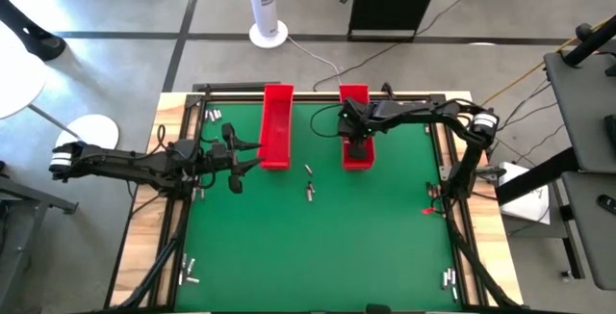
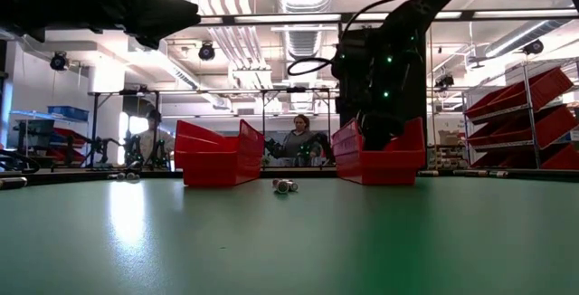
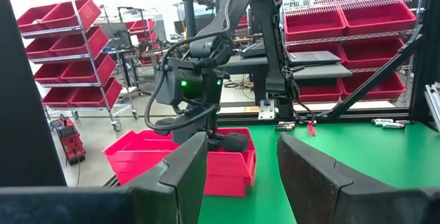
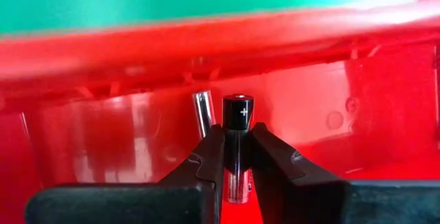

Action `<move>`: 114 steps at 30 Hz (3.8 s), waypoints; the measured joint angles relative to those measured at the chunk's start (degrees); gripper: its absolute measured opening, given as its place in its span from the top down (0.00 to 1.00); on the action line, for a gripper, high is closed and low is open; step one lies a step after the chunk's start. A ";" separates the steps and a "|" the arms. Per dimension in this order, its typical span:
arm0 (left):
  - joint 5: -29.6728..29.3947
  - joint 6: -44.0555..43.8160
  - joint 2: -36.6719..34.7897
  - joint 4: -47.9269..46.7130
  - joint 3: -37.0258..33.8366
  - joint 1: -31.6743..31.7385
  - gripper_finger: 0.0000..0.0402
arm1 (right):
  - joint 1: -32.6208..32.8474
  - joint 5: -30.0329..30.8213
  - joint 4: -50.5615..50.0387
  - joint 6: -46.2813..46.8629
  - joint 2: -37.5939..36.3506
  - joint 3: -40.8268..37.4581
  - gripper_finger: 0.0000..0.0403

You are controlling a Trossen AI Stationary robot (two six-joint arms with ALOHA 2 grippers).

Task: Sort batteries
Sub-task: Put the silver battery into the right red bin

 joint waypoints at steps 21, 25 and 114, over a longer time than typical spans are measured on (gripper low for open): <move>-0.02 0.02 0.02 0.05 0.00 0.00 0.61 | 0.63 -4.92 -1.17 6.64 -0.02 2.70 0.89; -0.02 0.02 0.02 0.04 0.00 0.00 0.61 | 0.63 -4.50 -1.82 5.67 -0.02 2.28 0.88; -0.04 0.81 0.96 0.17 0.02 0.07 0.61 | 1.53 0.66 -15.02 -6.73 11.63 14.28 0.83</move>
